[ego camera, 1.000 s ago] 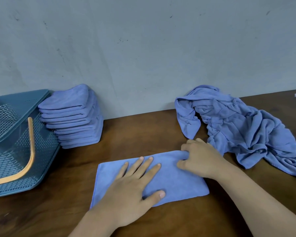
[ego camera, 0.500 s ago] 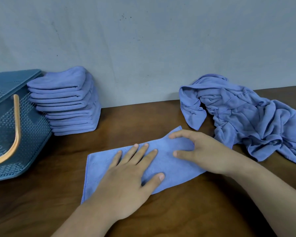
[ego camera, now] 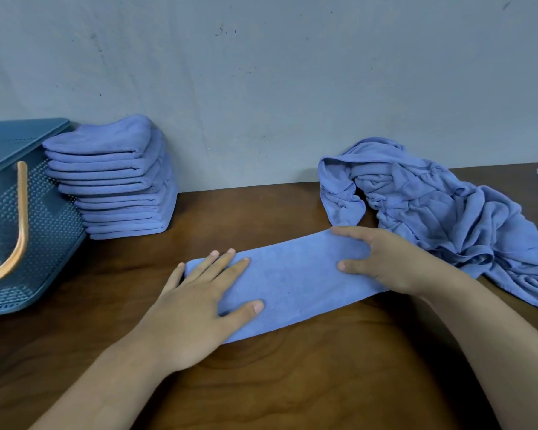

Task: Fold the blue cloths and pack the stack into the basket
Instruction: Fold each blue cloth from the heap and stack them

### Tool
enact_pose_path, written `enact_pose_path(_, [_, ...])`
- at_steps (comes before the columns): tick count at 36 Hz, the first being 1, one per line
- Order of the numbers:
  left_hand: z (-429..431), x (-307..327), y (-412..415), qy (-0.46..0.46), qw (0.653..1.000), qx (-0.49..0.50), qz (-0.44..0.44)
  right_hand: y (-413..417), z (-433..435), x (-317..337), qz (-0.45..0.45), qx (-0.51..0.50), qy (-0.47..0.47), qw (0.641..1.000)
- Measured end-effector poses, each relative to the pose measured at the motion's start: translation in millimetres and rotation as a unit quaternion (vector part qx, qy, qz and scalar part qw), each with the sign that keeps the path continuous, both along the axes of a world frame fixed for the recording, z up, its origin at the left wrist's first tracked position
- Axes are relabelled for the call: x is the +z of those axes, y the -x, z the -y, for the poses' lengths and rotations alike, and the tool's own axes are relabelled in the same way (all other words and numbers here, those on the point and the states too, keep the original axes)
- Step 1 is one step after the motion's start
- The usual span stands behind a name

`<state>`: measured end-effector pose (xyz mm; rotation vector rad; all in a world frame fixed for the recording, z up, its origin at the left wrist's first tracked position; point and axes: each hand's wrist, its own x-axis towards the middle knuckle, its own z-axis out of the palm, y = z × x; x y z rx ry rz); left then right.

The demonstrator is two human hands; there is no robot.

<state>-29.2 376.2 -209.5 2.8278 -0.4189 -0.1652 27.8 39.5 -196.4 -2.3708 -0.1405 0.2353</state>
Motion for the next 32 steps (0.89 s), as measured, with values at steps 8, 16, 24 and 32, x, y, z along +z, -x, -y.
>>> enact_pose_path(8, [-5.5, -7.2, -10.9, 0.082, 0.997, 0.006, 0.008, 11.5, -8.0, 14.3, 0.057, -0.034, -0.061, 0.996])
enact_pose_path(16, [-4.4, -9.4, -12.1, 0.083, 0.996, 0.011, 0.017, 25.1, -24.8, 29.6, 0.103, -0.056, -0.092, 0.989])
enact_pose_path(24, [-7.6, -13.5, -15.7, 0.101, 0.995, 0.012, 0.019, 38.7, -71.6, 26.5, 0.189, -0.108, -0.19, 0.957])
enact_pose_path(32, [-4.8, -14.5, -23.0, 0.27, 0.957, 0.074, 0.078, 49.8, -138.9, 15.8, 0.332, -0.068, -0.128, 0.932])
